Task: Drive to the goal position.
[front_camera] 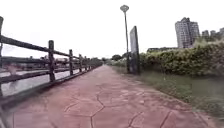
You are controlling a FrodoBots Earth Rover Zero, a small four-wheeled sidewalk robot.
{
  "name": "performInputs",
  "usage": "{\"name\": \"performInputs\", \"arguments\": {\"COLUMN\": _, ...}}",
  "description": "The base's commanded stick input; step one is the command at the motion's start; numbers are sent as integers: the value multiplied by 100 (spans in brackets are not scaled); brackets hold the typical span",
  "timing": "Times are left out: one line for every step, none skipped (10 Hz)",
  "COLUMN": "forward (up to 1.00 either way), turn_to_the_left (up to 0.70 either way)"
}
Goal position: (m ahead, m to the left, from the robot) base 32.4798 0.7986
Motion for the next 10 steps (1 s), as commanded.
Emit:
{"name": "performInputs", "arguments": {"forward": 100, "turn_to_the_left": 0}}
{"name": "performInputs", "arguments": {"forward": 100, "turn_to_the_left": 0}}
{"name": "performInputs", "arguments": {"forward": 100, "turn_to_the_left": 0}}
{"name": "performInputs", "arguments": {"forward": 100, "turn_to_the_left": 0}}
{"name": "performInputs", "arguments": {"forward": 100, "turn_to_the_left": 0}}
{"name": "performInputs", "arguments": {"forward": 100, "turn_to_the_left": 0}}
{"name": "performInputs", "arguments": {"forward": 100, "turn_to_the_left": 0}}
{"name": "performInputs", "arguments": {"forward": 100, "turn_to_the_left": 0}}
{"name": "performInputs", "arguments": {"forward": 100, "turn_to_the_left": 0}}
{"name": "performInputs", "arguments": {"forward": 100, "turn_to_the_left": 4}}
